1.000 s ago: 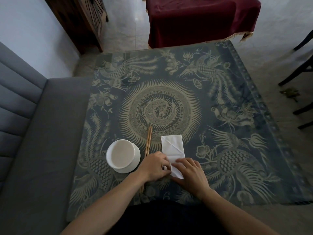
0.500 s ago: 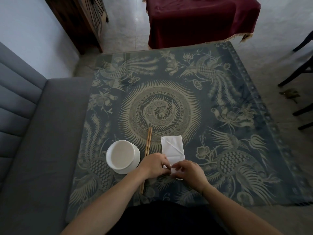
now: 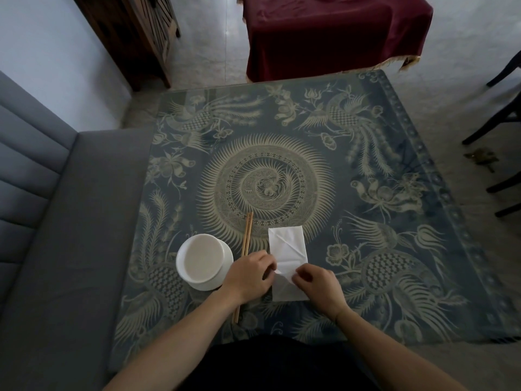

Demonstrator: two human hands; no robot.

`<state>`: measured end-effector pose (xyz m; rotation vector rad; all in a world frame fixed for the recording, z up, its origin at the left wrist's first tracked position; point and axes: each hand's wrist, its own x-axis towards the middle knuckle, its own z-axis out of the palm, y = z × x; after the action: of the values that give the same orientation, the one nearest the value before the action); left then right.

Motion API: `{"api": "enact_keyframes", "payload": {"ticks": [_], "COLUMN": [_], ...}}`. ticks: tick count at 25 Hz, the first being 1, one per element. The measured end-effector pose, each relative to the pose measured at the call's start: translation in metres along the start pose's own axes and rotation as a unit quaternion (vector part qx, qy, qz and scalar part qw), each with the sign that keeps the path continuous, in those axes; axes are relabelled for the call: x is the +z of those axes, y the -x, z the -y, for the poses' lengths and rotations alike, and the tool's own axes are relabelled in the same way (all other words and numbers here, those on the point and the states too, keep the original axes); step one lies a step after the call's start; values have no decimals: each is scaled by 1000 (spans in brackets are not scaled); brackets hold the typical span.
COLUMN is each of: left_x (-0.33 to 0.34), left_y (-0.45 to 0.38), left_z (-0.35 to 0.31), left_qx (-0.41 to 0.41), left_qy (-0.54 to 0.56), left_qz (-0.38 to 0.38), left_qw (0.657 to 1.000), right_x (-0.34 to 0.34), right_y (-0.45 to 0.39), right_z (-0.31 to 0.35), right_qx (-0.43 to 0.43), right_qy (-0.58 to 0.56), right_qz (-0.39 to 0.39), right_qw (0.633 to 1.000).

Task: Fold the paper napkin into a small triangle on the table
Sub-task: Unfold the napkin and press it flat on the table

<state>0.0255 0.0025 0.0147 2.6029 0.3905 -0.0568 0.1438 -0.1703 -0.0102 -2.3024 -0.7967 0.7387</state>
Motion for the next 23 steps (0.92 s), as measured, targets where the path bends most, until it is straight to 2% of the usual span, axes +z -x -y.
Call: {"api": "enact_keyframes", "payload": {"ticks": [3, 7, 10, 15, 23], "left_x": [6, 17, 20, 22, 23], "left_y": [7, 11, 10, 10, 9], "left_z": [1, 4, 4, 5, 4], "left_qx": [63, 136, 130, 131, 140], "left_qy": [-46, -126, -151, -151, -147], "left_qz": [-15, 62, 91, 92, 82], "left_qw": [997, 981, 976, 975, 976], "right_x": [-2, -6, -10, -23, -41], "right_y": [-4, -9, -8, 1, 15], "right_z": [-1, -4, -9, -27, -59], "right_qx": [57, 108, 125, 149, 201], "right_qy": [-51, -105, -130, -128, -79], "right_qz": [-30, -47, -60, -98, -87], "right_qw": [997, 988, 982, 976, 973]}}
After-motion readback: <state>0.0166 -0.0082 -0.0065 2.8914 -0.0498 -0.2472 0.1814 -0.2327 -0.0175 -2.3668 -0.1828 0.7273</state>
